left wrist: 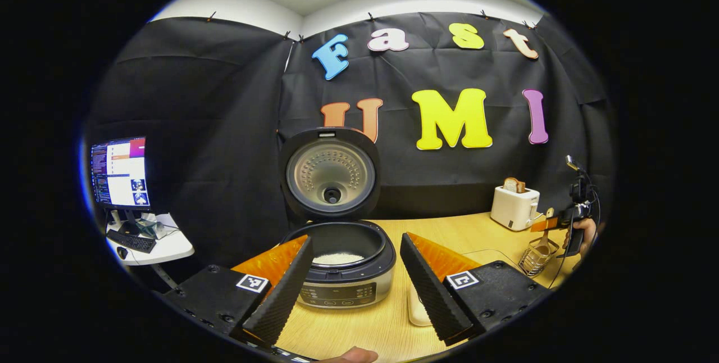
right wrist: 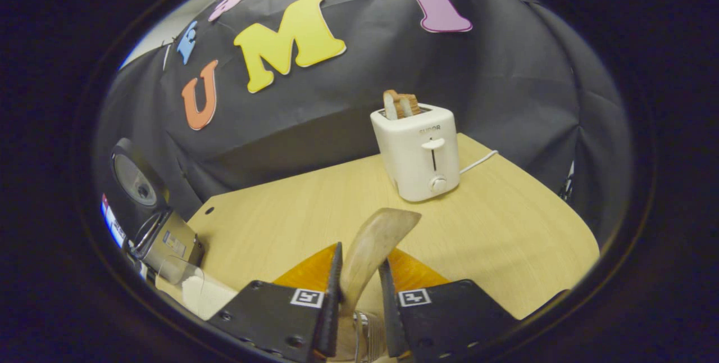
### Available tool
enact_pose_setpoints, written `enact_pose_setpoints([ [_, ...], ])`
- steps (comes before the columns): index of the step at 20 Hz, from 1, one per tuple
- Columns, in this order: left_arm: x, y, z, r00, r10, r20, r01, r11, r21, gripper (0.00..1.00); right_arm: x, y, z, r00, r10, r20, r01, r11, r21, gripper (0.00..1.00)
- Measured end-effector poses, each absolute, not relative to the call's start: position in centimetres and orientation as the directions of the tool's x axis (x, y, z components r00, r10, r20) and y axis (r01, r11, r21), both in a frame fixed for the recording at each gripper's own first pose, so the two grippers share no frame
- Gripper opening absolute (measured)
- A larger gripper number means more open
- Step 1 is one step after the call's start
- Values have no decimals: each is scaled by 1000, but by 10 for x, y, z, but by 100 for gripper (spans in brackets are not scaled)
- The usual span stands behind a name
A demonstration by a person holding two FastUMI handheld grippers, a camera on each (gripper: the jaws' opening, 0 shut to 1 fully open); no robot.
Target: Close the left gripper, press the button to open the rice cooker; take a wooden spoon from the chopstick holder with the right hand, scoop a spoonful of rice and pour it into the rice cooker, then put the wooden spoon back into the chopstick holder.
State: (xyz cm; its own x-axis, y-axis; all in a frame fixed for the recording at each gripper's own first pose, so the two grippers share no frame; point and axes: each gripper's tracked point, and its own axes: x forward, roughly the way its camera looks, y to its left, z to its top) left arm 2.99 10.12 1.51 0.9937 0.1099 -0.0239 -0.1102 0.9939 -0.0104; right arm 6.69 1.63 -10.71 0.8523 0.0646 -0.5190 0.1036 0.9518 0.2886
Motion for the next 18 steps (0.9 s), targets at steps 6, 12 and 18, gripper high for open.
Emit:
enact_pose_setpoints([
  [6,28,103,18,994,106,-17,-106,994,-10,99,54,31,-84,874,38,-484,76,974,214,11],
  [12,27,110,16,994,109,-28,-109,994,-11,99,37,44,-42,904,-30,-426,72,994,84,11],
  [18,28,122,9,992,114,-53,-115,993,-31,99,21,71,16,940,-57,-337,66,998,13,11],
])
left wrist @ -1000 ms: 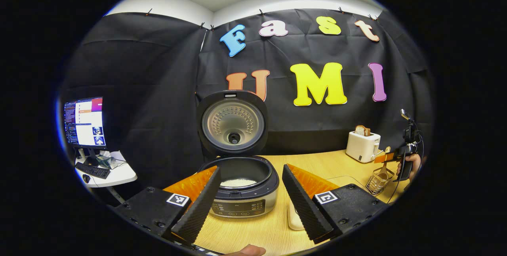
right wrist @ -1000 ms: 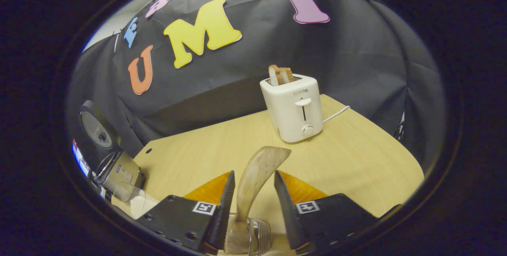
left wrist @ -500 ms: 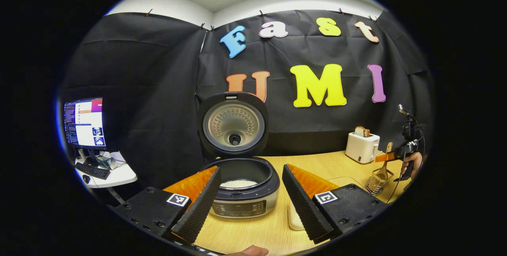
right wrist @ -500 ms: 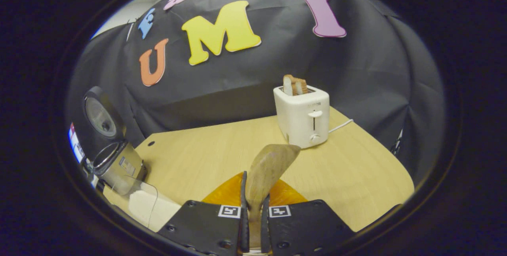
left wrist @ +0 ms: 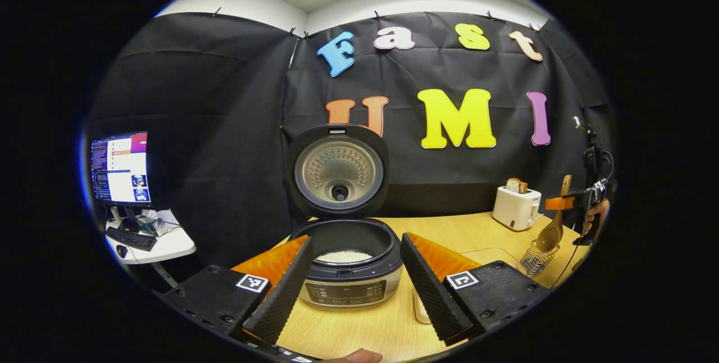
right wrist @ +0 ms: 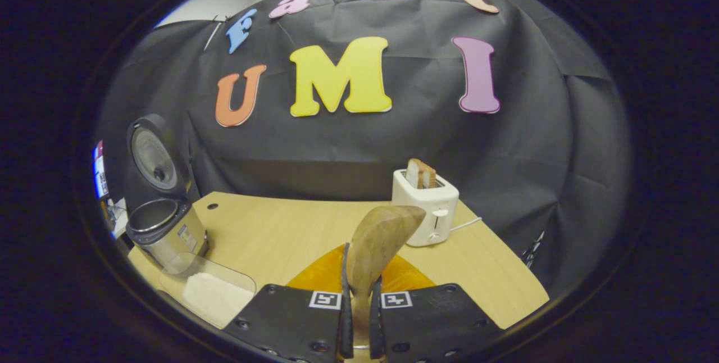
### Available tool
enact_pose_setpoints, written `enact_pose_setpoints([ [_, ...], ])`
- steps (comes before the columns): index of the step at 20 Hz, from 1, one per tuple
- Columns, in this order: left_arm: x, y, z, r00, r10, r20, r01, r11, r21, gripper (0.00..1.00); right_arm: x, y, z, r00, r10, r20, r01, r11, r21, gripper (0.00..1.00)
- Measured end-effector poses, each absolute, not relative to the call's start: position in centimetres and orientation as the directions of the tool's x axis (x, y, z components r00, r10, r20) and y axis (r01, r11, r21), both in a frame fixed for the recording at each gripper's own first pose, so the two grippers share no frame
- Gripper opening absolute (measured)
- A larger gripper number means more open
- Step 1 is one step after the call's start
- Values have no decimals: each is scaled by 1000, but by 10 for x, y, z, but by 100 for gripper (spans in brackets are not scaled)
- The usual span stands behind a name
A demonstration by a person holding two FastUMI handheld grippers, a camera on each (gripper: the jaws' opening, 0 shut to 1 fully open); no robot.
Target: Close the left gripper, press the button to open the rice cooker; take a wooden spoon from the chopstick holder with the right hand, scoop a spoonful of rice and pour it into the rice cooker, then put the wooden spoon back into the chopstick holder.
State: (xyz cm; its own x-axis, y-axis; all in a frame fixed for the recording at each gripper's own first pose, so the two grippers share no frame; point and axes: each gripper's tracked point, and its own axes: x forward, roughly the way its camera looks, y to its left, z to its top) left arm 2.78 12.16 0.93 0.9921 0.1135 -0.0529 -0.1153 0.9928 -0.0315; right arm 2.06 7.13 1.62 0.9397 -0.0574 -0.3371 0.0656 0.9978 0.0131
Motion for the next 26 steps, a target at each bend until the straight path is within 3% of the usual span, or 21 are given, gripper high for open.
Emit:
enact_pose_setpoints([
  [10,25,132,10,988,144,-50,-145,989,-12,99,7,197,63,958,80,-274,-101,993,-63,11],
  [17,23,127,8,990,138,-39,-137,990,18,99,21,274,6,922,135,-363,-159,987,-36,11],
  [22,22,129,7,991,126,-34,-126,992,9,99,38,277,-46,902,79,-425,-121,990,-73,11],
  [26,23,138,2,989,139,-46,-140,990,-15,99,42,271,-52,905,15,-426,-60,994,-94,12],
])
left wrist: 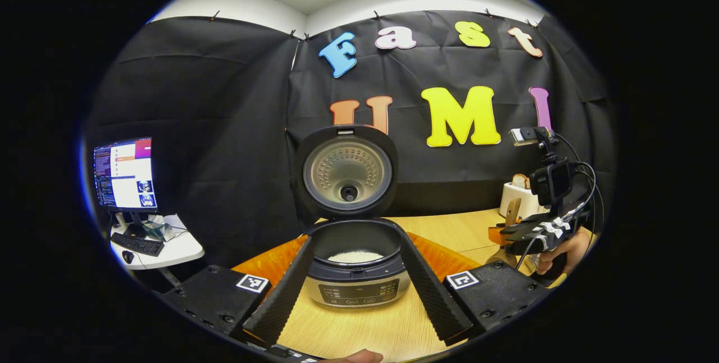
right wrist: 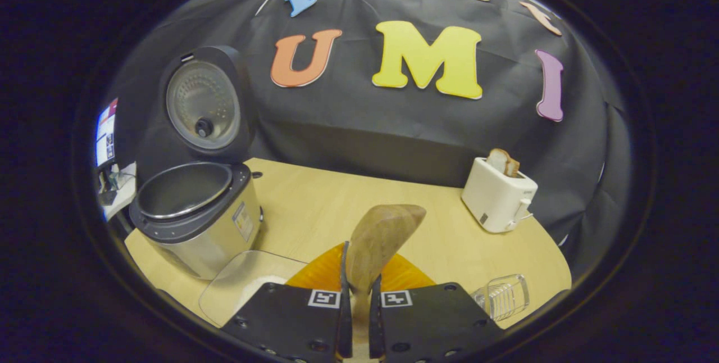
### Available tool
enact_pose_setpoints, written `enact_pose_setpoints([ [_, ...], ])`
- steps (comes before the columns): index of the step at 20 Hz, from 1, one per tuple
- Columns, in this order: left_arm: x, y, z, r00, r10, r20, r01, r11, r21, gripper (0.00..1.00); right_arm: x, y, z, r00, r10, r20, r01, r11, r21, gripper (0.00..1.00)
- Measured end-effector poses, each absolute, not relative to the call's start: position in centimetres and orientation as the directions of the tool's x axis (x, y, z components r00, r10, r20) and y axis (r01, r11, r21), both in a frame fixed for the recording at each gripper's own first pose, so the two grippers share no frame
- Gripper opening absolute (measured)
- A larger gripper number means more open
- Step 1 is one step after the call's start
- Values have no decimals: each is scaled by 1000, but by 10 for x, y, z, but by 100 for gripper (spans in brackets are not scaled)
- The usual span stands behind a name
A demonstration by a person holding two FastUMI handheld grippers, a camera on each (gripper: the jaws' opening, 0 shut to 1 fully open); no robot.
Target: Close the left gripper, press the button to open the rice cooker; take a wooden spoon from the chopstick holder with the right hand, scoop a spoonful of rice and pour it into the rice cooker, then put the wooden spoon back into the chopstick holder.
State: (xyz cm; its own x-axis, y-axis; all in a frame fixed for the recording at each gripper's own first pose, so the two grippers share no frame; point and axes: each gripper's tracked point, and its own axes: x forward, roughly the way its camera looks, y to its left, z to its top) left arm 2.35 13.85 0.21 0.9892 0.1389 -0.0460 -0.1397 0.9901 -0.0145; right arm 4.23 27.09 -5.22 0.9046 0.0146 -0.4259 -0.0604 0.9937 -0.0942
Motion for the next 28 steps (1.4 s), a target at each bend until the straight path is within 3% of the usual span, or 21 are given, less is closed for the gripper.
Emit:
enact_pose_setpoints([
  [4,23,147,0,987,155,-54,-156,987,-29,99,43,270,-57,901,-58,-430,-15,986,-165,10],
  [8,24,148,0,987,152,-53,-154,987,-40,99,35,273,-78,863,-66,-501,-15,988,-155,11],
  [11,23,147,-1,988,144,-54,-146,989,-38,99,22,271,-77,869,-93,-485,8,985,-175,12],
  [18,24,142,-3,990,127,-62,-130,990,-46,99,-31,331,-98,799,97,-594,-97,995,33,12],
  [20,25,142,-4,989,130,-66,-134,990,-47,96,-31,331,-98,797,104,-595,-69,994,81,12],
  [28,30,145,-12,985,146,-90,-150,988,-39,99,-36,331,-96,810,142,-568,8,967,253,12],
])
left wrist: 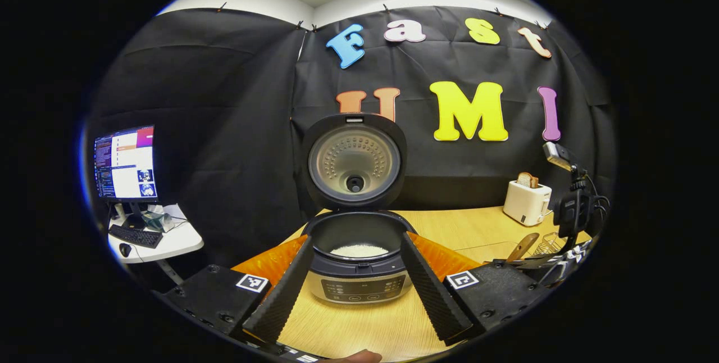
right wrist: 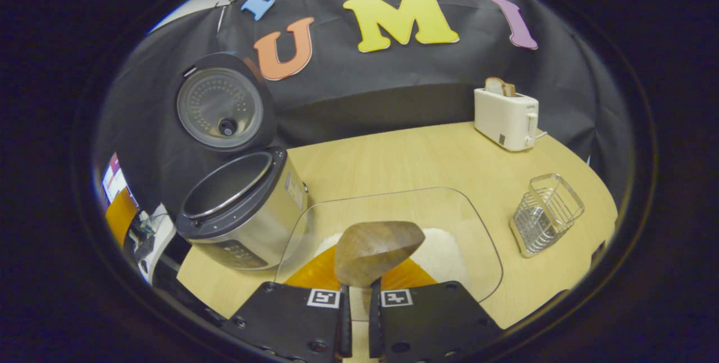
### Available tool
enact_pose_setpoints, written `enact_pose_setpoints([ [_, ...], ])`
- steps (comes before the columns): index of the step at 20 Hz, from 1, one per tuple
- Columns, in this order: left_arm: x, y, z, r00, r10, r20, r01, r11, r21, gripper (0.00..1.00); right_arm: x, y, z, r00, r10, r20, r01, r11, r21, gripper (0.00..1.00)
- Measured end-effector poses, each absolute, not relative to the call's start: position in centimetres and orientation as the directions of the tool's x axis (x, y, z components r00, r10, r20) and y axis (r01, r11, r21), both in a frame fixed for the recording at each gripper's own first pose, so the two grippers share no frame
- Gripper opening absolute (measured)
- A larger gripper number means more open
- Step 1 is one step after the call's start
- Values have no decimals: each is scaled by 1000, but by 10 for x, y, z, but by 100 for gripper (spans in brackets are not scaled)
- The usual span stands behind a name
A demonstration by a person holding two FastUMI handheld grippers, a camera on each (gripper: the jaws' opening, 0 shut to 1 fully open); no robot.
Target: Close the left gripper, press the button to open the rice cooker; take a wooden spoon from the chopstick holder with the right hand, scoop a spoonful of rice and pour it into the rice cooker, then put the wooden spoon back into the chopstick holder.
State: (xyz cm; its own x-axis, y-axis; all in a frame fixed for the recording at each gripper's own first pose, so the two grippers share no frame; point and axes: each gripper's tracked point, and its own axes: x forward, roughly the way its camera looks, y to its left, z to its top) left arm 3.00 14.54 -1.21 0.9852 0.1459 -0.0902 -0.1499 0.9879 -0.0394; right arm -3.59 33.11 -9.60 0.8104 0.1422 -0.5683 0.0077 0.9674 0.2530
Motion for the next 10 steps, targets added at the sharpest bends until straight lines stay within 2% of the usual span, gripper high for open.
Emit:
enact_pose_setpoints([
  [4,34,145,-15,984,149,-98,-154,987,-36,99,-35,330,-96,791,195,-580,57,920,387,12],
  [10,39,138,-22,981,155,-119,-156,988,2,100,-29,311,-102,754,315,-576,146,775,615,12],
])
